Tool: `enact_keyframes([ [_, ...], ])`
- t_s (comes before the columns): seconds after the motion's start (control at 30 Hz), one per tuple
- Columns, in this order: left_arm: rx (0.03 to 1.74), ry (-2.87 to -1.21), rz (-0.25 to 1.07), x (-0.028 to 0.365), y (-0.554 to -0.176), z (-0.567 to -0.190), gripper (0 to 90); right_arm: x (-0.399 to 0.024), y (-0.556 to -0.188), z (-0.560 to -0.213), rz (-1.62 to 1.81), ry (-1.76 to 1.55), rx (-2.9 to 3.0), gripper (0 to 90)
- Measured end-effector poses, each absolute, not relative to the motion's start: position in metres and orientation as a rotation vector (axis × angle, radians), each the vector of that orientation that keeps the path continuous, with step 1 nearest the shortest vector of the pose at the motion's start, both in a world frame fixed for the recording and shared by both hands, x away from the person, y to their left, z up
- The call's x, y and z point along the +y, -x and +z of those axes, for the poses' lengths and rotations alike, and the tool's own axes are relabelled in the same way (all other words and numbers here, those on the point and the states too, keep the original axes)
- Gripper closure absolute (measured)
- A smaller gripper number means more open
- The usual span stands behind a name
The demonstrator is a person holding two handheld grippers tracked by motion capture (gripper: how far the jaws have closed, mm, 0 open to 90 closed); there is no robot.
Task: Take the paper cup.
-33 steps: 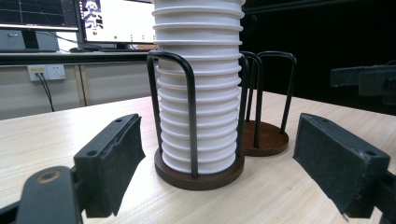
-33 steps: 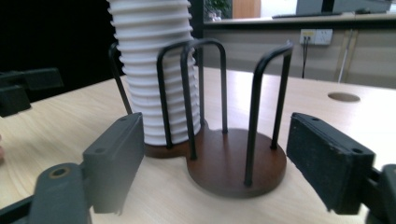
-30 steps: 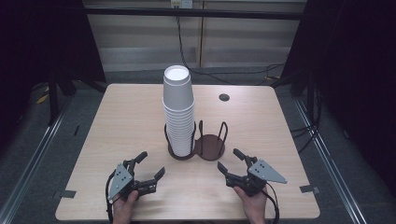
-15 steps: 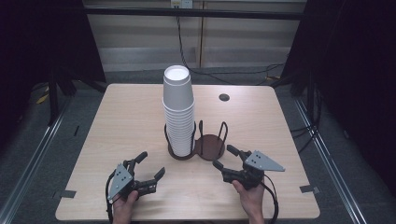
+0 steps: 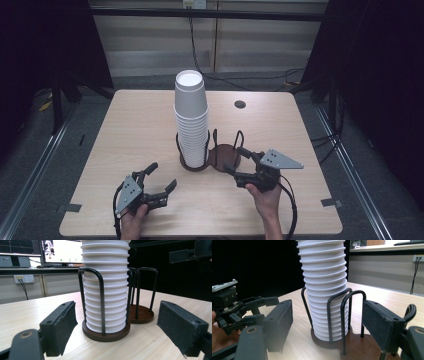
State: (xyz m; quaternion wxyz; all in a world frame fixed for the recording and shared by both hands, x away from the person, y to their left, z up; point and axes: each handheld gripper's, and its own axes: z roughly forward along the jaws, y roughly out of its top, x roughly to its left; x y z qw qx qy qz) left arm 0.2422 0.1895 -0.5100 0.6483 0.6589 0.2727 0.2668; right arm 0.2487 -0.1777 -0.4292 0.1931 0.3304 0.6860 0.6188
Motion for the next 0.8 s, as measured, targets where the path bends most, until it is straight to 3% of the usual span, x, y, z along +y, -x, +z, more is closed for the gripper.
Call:
enact_keyframes([
  [0.23,0.62,-1.498,0.606,0.189,-0.242,-0.51,15.5,-0.177,-0.258,-0.419,1.752,-0.928,1.963,24.4],
  [0.33,0.62,-1.497,0.606,0.189,-0.242,-0.51,15.5,-0.173,-0.264,-0.409,1.753,-0.913,1.986,19.4],
  [0.8,0.618,-1.499,0.605,0.19,-0.242,-0.51,15.5,-0.16,-0.282,-0.376,1.735,-0.846,2.042,18.7],
])
